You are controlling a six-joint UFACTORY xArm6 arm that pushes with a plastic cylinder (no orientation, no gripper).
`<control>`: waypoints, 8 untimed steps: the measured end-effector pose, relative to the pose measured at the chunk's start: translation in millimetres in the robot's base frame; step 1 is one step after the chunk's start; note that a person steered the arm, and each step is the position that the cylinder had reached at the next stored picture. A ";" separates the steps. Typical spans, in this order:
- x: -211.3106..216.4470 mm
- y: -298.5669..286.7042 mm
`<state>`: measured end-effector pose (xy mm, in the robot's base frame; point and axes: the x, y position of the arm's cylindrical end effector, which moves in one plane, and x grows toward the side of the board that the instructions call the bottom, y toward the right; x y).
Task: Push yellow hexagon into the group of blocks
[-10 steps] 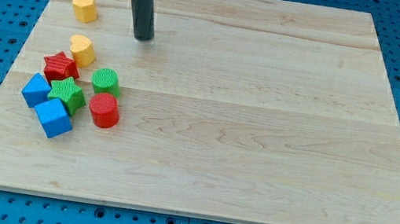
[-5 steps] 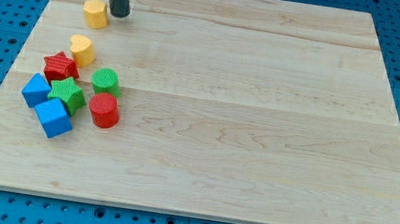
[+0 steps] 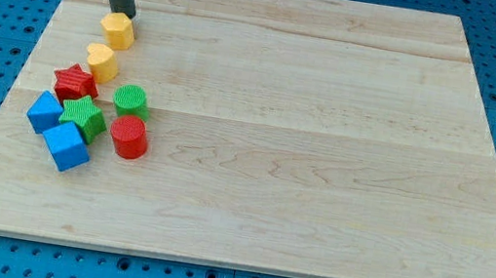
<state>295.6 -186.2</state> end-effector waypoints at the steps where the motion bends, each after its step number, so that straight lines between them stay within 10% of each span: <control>1: 24.2 21.6; 8: 10.2 7.1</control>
<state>305.8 -179.1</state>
